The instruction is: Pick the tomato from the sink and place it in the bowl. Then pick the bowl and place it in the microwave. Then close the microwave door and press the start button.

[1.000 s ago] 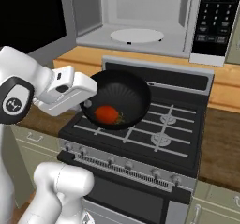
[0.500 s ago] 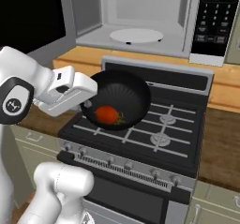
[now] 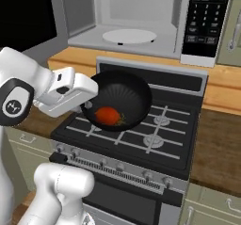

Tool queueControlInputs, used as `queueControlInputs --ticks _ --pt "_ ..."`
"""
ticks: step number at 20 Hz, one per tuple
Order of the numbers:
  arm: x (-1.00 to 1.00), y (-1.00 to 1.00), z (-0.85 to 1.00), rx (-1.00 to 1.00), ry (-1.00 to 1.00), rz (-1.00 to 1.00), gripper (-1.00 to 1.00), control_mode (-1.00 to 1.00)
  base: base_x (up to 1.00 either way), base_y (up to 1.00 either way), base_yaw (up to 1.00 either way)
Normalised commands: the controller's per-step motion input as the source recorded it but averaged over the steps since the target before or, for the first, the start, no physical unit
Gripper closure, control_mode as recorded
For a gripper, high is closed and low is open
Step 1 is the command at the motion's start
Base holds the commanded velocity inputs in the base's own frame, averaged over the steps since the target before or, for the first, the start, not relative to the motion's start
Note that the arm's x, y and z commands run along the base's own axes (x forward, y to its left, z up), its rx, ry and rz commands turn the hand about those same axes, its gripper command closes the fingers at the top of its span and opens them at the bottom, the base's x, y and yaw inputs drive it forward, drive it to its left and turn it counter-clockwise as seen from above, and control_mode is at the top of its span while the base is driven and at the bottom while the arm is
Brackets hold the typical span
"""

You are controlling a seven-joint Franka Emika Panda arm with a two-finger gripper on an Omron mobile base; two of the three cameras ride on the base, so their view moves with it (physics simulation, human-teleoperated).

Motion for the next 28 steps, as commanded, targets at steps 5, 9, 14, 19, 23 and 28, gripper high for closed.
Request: queueControlInputs --ticks 5,9,14,19,23,28 --pt "0.0 0.0 0.0 0.0 0.0 0.0 1.0 1.0 0.47 -0.3 0.0" --pt "0.0 0.0 0.0 0.0 0.0 0.0 1.0 1.0 0.33 -0.08 -0.03" --pt "0.0 0.0 0.0 0.0 0.0 0.0 1.0 1.0 0.47 -0.02 -0.08" --pt "0.0 0.0 0.0 0.0 0.0 0.0 1.0 1.0 0.49 -0.01 -0.06" --pt "0.0 0.0 0.0 0.0 0.0 0.0 1.0 1.0 0.69 -0.04 -0.05" --pt "0.0 0.0 0.0 0.0 0.0 0.0 1.0 1.0 0.76 -0.05 -0.06"
